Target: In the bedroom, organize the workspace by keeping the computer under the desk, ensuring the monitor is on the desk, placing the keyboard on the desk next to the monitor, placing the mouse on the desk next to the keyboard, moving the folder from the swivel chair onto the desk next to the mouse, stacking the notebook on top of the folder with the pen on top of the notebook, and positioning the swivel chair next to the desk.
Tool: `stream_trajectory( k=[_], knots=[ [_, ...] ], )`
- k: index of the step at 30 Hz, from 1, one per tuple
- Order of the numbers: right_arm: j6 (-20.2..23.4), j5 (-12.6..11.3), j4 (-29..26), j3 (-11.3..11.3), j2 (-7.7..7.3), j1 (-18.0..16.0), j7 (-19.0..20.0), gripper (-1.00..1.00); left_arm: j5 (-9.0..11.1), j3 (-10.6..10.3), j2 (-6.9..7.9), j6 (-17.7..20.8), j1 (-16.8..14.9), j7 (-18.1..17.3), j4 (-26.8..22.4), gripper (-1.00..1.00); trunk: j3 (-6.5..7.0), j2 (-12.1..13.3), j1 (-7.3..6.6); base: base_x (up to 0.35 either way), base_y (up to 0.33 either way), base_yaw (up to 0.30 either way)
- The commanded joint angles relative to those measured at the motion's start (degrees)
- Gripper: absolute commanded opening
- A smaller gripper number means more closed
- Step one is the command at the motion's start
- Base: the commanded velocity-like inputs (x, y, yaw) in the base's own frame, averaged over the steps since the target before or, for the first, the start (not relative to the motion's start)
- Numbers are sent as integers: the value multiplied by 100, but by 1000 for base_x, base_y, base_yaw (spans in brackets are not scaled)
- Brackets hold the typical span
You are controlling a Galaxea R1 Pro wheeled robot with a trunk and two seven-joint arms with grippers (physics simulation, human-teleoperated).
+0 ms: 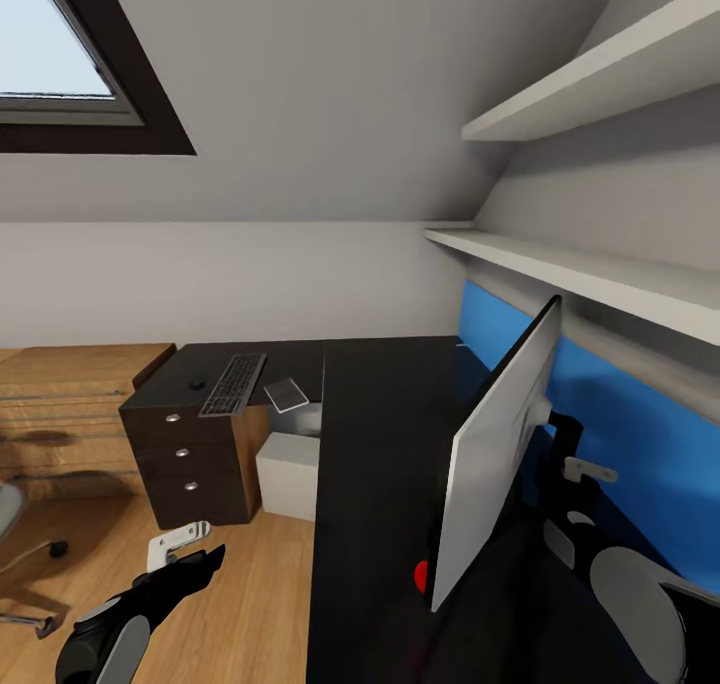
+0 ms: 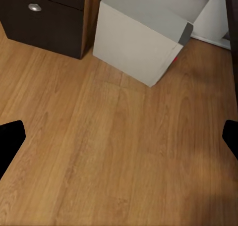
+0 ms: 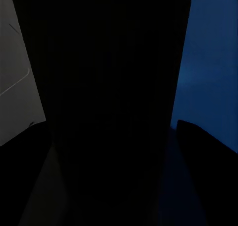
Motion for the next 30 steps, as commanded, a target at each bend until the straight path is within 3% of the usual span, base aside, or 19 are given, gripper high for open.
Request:
stream_trajectory(
  k=[1,30],
  knots=[
    [4,-143,28,208,-3,1,-44,-100,61,-1,3,20,-4,48,-9,100,-10,-2,1,7,-8,0],
    [4,-134,28,208,-3,0,-46,-100,70,7,6,20,-4,48,-9,100,-10,-2,1,30,0,0]
  ],
)
